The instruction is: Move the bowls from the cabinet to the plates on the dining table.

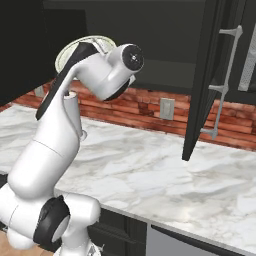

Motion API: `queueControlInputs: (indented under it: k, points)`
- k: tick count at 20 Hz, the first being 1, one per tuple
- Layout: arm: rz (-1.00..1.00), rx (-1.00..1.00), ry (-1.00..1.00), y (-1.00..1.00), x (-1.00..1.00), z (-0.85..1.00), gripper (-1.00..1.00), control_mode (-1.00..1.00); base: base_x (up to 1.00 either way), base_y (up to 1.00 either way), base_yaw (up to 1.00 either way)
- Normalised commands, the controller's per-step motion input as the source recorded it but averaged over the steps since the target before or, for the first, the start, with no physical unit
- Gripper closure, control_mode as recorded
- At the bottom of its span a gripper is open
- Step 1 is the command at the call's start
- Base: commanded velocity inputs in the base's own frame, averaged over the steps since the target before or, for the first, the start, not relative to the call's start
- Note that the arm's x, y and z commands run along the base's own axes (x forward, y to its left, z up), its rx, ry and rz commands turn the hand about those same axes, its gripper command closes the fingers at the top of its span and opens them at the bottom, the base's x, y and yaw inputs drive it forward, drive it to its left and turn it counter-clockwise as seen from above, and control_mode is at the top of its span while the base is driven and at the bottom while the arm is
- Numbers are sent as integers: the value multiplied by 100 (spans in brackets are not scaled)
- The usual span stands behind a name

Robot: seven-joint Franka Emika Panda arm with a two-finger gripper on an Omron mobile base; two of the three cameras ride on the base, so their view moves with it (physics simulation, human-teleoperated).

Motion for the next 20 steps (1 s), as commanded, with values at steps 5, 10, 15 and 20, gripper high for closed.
queueControlInputs:
  k: [5,10,15,20]
  points:
    - [-14,-3,0,-3,-23,4,100,-100,0,0,0]
    - [-18,3,3,0,-16,5,100,-100,0,0,0]
    - [-18,12,3,0,-24,14,100,-100,0,0,0]
    - [-16,16,6,0,-32,16,100,-100,0,0,0]
